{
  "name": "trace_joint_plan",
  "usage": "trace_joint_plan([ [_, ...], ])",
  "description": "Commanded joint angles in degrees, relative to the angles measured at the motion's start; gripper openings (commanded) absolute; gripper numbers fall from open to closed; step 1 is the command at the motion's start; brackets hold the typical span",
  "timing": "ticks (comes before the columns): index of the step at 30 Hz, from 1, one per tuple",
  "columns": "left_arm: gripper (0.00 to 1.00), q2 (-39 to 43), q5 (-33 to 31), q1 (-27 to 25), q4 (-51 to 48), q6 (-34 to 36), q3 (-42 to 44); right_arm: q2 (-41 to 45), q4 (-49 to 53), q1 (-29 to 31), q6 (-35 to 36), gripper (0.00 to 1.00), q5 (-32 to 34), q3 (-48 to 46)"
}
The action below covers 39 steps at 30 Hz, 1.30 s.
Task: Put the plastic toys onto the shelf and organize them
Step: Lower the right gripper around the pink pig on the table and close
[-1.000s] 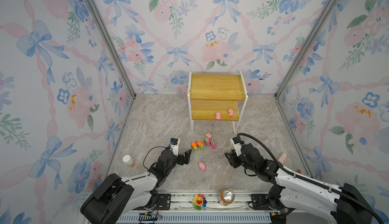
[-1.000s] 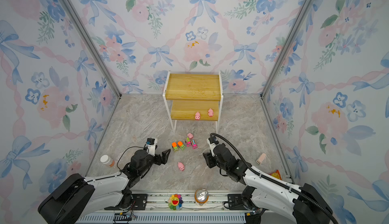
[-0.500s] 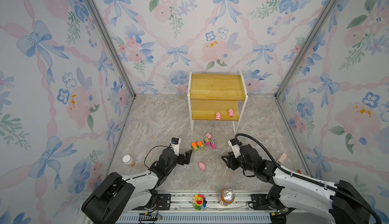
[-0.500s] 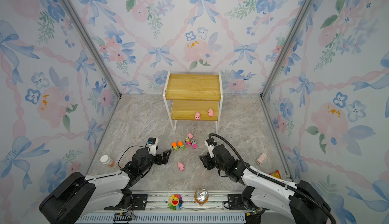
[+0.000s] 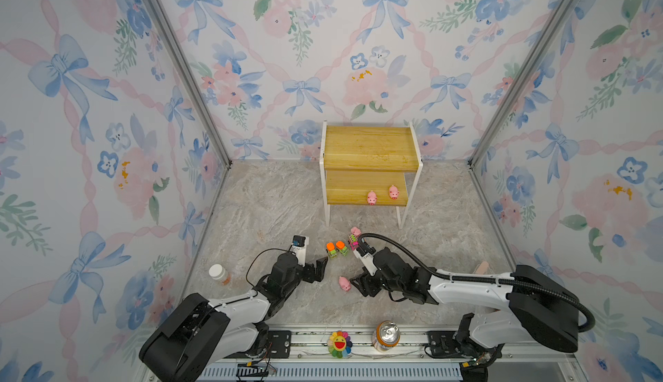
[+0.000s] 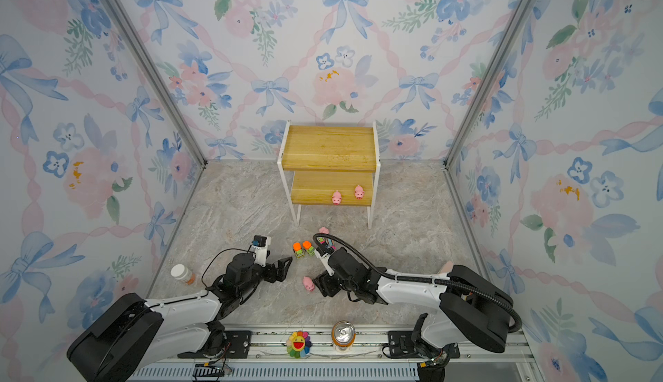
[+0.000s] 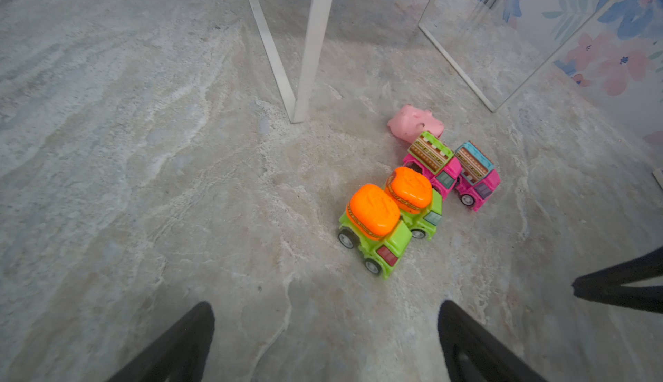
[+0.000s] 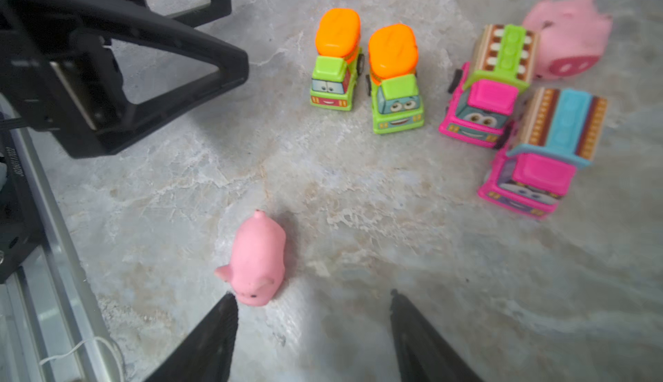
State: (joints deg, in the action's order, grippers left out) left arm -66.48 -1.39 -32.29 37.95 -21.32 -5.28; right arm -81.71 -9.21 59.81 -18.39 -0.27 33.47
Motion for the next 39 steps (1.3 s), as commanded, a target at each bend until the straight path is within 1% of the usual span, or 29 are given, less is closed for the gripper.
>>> trace_joint_plan([
  [1,0.98,0.1,0.7,-0.4,-0.9,-0.9,-0.7,-3.1,1.2,2.7,1.6,0.7,2.6,3.5],
  [4,0.98,0.3,0.8,-0.4,-0.9,-0.9,-0.4,-5.2,0.8,3.8,1.1,0.71,3.4,4.4],
  [10,0.98,1.8,0.3,-0.4,-1.0,-1.0,0.5,-6.6,0.1,4.7,0.3,0.71,5.1,4.7],
  [22,0.98,1.9,0.5,-0.4,-0.9,-1.2,0.7,-9.6,0.4,7.1,-0.7,0.66,5.1,5.6],
  [32,0.98,1.9,0.5,-0.4,-0.9,-1.3,0.8,-12.1,-2.4,7.4,-2.0,0.54,5.4,4.8],
  [37,0.98,1.8,0.4,-0.4,-1.0,-1.2,0.8,-12.8,-3.6,7.4,-2.6,0.5,4.7,4.5],
  [39,0.98,1.9,0.4,-0.4,-0.9,-1.2,0.8,-12.8,-3.7,7.5,-2.7,0.45,5.0,4.2],
])
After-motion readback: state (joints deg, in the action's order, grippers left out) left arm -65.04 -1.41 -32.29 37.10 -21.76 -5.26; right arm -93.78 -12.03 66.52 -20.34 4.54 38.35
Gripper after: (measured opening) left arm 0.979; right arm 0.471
